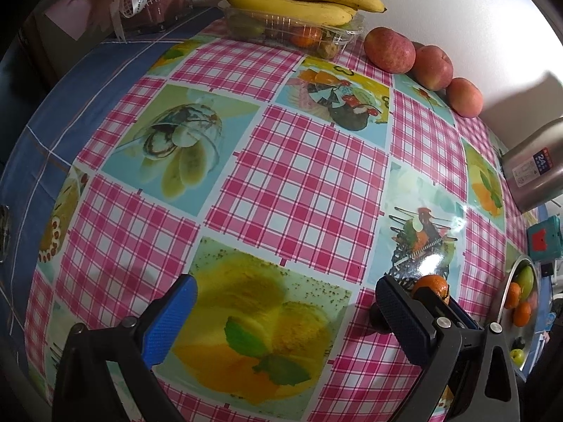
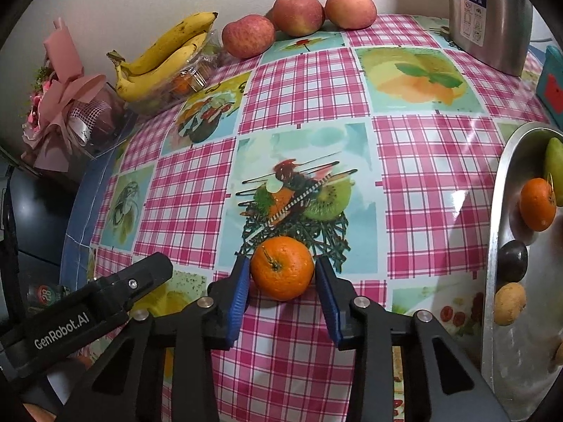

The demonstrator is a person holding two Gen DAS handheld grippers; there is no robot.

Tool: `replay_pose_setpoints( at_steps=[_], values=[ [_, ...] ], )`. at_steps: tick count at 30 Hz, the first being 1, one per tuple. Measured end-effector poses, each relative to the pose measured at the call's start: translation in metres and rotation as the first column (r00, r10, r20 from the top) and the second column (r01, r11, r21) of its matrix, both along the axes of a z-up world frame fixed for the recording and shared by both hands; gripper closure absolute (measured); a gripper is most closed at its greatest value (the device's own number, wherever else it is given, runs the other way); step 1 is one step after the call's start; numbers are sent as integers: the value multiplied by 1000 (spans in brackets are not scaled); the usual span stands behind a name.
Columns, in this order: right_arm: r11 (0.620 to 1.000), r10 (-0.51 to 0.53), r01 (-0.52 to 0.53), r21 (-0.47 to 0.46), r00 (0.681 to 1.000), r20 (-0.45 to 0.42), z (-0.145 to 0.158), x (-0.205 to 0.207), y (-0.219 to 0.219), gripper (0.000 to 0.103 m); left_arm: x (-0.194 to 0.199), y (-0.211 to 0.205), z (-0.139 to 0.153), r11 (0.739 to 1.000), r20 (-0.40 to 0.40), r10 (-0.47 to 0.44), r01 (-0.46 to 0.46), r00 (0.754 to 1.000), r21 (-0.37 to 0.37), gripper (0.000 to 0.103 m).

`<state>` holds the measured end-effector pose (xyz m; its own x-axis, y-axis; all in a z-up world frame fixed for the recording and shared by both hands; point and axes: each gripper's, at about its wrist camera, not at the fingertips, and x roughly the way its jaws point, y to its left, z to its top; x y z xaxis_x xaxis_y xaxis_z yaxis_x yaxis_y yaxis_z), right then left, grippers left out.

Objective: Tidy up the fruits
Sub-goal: 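Grasp the orange with the right gripper while the left gripper grasps a dark plum, then carry the orange and the dark plum over the steel bowl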

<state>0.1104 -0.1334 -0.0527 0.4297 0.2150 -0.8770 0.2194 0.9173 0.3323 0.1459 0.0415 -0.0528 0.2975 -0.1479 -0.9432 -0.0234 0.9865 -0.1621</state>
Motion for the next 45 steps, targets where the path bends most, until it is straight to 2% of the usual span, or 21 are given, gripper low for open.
replay_pose_setpoints(
  at_steps=[11, 17, 26, 29, 31, 35, 37, 45],
  values=[
    [1000, -18, 18, 10, 1000, -20, 0, -5, -10, 65, -1, -13, 1, 998, -1, -61, 61, 998, -30, 1],
    [1000, -27, 26, -14, 998, -48, 3, -12, -21, 65, -3, -26, 0, 994, -8, -104, 103, 995, -30, 6],
    [998, -19, 14, -56, 995, -96, 9, -25, -27, 65, -8, -43, -6, 986, -30, -157, 156, 987, -58, 27],
    [998, -14, 7, -60, 995, -102, 10, -28, -29, 65, -9, -46, -6, 983, -40, -168, 165, 985, -75, 39],
    [998, -13, 6, -62, 994, -108, 11, -29, -30, 65, -9, -50, -7, 982, -46, -175, 171, 983, -82, 51],
    [997, -10, 2, -71, 993, -116, 12, -31, -30, 65, -9, -53, -6, 978, -52, -185, 179, 981, -104, 64],
    [997, -12, 3, -74, 993, -119, 12, -32, -32, 65, -10, -53, -4, 976, -47, -192, 186, 980, -111, 74],
    [998, -18, 10, -70, 994, -110, 18, -35, -36, 65, -9, -58, 5, 977, -29, -185, 181, 982, -110, 74]
  ],
)
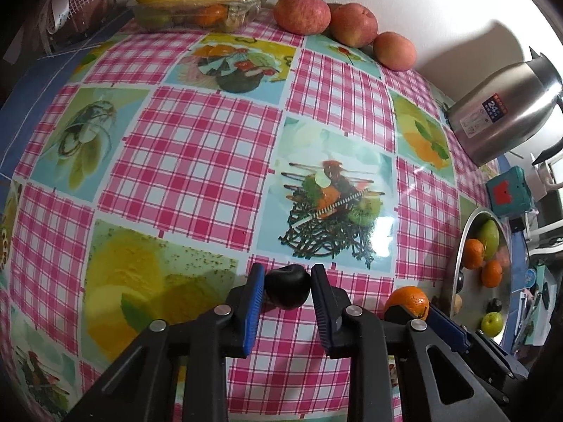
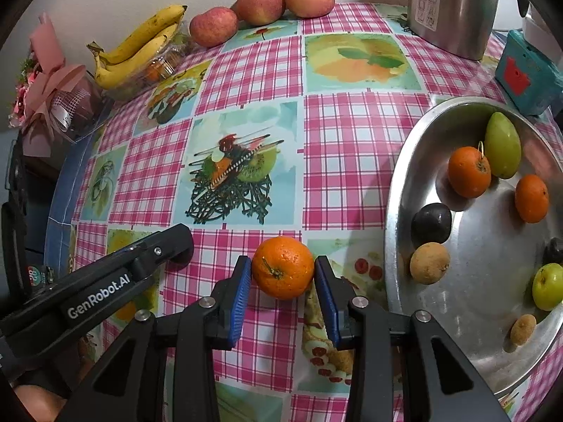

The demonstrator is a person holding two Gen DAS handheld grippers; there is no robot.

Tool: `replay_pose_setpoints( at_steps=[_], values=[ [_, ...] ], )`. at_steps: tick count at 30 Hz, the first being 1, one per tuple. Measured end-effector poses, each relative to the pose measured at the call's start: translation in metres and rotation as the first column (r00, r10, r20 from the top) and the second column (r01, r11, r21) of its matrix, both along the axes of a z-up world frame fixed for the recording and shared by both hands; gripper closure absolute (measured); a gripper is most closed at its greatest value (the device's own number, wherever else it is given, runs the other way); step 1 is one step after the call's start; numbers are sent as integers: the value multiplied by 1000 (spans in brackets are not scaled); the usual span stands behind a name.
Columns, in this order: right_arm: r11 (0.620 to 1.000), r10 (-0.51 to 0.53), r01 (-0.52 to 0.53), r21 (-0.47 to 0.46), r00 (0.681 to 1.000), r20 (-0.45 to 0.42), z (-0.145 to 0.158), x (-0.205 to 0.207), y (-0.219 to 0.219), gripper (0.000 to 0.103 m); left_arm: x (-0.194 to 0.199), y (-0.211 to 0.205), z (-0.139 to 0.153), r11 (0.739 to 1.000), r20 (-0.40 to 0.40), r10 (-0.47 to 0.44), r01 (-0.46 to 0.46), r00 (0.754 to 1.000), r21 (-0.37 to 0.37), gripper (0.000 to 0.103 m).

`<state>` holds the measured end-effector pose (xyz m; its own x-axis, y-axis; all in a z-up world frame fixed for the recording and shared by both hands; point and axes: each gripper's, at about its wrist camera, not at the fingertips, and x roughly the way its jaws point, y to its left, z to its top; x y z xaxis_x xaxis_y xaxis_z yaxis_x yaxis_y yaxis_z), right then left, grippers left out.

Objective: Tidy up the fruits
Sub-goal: 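Carry the orange and the dark plum over the steel bowl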

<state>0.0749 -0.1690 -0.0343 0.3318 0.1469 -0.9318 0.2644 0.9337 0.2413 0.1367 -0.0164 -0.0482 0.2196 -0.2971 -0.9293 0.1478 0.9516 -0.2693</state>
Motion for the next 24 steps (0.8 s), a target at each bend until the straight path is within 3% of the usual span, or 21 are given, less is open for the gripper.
replay_pose_setpoints(
  at_steps=[24],
  values=[
    [998, -35, 39, -45, 996, 82, 47, -25, -23, 65, -19, -22, 55, 999, 131, -24, 30, 991, -43, 74]
  ],
)
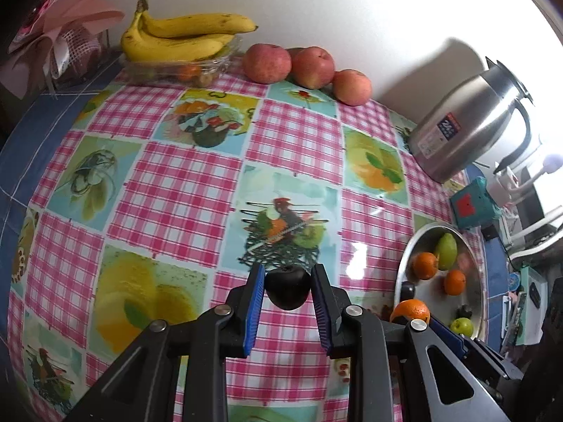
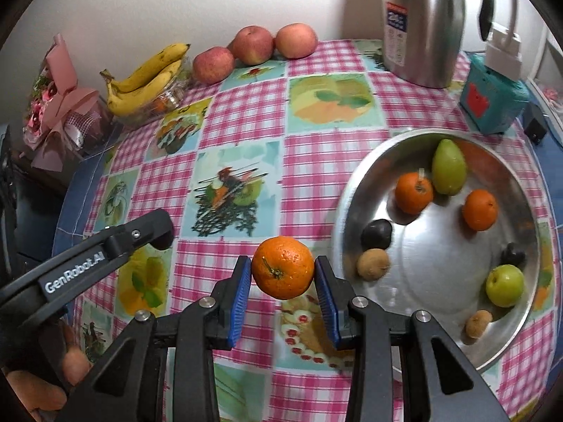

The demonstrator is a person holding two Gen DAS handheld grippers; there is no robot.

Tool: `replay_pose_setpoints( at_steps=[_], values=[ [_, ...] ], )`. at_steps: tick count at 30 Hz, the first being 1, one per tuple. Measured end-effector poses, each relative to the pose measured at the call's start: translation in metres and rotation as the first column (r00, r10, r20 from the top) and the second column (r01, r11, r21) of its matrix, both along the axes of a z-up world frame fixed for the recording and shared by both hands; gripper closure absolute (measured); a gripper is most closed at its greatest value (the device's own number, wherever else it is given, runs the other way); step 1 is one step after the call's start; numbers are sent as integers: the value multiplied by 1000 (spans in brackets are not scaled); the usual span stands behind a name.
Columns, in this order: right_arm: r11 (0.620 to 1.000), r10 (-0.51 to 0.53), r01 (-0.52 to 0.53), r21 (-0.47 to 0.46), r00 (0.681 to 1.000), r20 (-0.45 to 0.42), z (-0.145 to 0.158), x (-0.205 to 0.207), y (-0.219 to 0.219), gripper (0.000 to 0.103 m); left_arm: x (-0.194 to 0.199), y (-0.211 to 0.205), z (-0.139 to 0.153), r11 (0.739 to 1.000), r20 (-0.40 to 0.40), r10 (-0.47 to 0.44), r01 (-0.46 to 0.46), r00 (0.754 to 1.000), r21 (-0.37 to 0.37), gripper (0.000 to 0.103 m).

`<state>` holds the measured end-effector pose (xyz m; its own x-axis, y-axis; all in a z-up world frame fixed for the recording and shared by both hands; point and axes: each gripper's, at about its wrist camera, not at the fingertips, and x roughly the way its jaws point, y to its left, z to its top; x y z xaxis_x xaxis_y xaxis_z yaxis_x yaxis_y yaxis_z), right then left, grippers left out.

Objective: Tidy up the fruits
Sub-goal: 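Carry the orange and the dark plum over the steel bowl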

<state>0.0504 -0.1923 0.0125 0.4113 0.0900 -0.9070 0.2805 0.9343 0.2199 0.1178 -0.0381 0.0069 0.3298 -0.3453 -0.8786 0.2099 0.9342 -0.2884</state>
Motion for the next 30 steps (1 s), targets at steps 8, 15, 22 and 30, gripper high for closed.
replay_pose_setpoints(
  at_steps=[8, 15, 22, 30],
  values=[
    [996, -91, 91, -18, 996, -9, 2, -18, -41, 65, -13, -29, 5, 998, 9, -61, 61, 998, 9, 74],
    [977, -213, 212, -19, 977, -14, 2, -41, -90, 65, -35, -72, 8, 987, 25, -159, 158, 987, 27, 74],
    [958, -286, 286, -14, 958, -1, 7, -62, -123, 65, -59, -117, 9, 964, 27, -265, 264, 964, 37, 74],
    [946, -324, 324, -5, 946, 32, 19, -76, -141, 65, -79, -149, 6, 937, 25, -346, 344, 938, 61, 74]
  ],
)
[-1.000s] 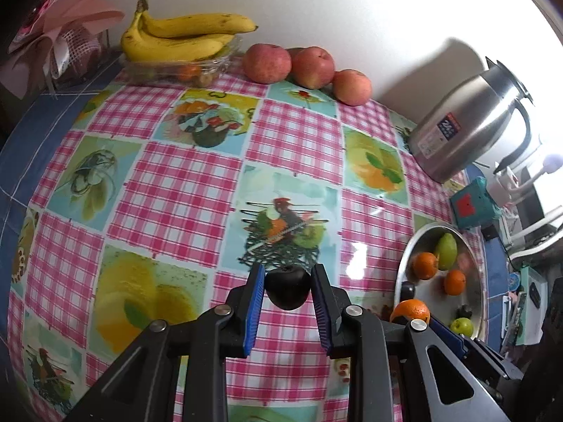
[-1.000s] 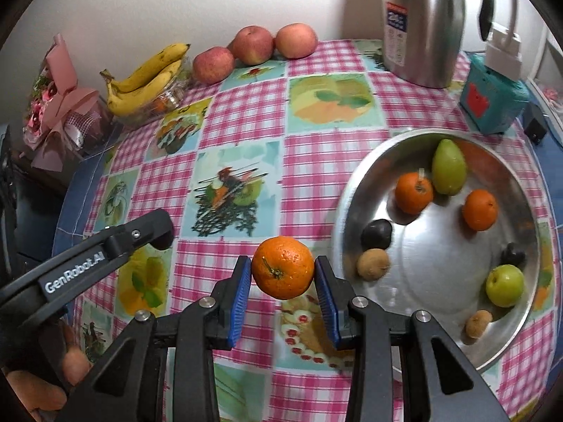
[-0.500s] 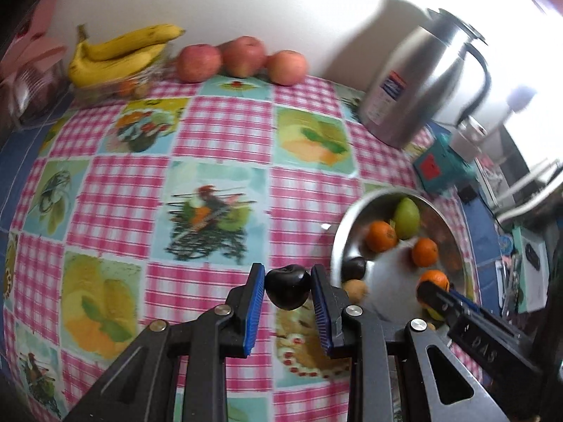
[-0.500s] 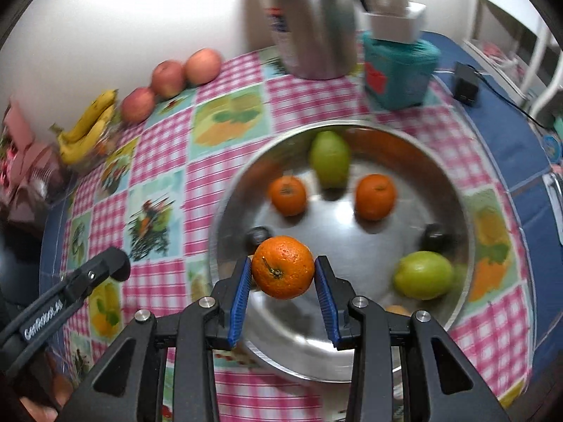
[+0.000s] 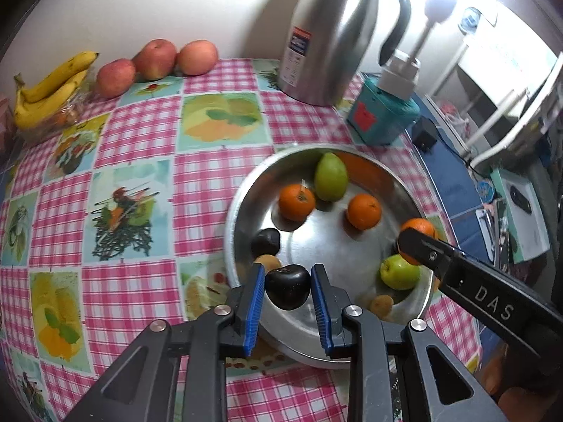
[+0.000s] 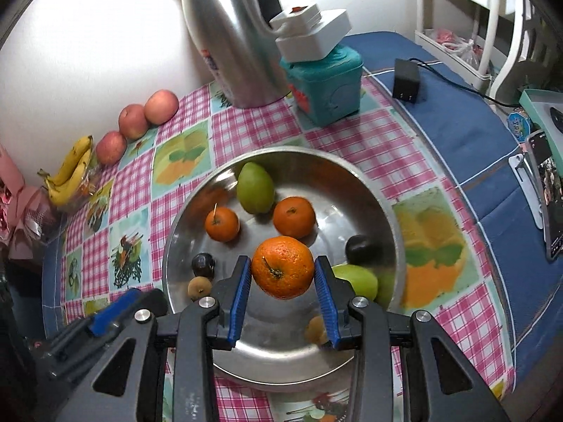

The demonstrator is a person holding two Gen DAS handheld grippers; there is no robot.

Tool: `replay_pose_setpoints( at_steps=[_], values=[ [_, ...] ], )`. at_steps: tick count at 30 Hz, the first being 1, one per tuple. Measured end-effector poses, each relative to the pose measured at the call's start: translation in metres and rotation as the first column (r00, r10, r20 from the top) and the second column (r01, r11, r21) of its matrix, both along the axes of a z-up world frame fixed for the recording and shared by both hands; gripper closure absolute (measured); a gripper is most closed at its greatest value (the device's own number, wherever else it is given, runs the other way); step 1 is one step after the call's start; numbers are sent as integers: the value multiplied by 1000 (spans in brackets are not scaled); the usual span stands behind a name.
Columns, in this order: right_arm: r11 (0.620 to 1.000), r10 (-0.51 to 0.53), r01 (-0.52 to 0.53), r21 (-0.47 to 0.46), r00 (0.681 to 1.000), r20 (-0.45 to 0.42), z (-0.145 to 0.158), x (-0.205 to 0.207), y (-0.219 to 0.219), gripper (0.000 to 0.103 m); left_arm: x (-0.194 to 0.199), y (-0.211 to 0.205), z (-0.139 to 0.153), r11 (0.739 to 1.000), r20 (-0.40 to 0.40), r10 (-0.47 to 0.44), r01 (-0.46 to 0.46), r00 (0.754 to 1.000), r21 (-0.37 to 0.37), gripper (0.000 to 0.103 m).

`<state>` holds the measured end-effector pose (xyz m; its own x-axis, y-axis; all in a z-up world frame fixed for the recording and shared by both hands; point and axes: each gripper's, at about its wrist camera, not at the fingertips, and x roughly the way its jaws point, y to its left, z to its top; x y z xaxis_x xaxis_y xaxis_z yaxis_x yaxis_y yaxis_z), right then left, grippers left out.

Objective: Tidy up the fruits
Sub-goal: 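Carry the orange and the dark plum over the steel bowl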

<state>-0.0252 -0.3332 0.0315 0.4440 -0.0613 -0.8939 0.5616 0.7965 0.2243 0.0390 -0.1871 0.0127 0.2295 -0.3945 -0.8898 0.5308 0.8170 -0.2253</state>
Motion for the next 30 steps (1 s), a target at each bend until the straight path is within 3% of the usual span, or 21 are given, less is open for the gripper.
replay_pose_setpoints(
  at_steps=[30],
  values=[
    [997, 59, -52, 62, 990, -126, -39, 15, 12, 64, -3, -19, -44, 993, -71, -32, 40, 997, 110, 74]
  ],
)
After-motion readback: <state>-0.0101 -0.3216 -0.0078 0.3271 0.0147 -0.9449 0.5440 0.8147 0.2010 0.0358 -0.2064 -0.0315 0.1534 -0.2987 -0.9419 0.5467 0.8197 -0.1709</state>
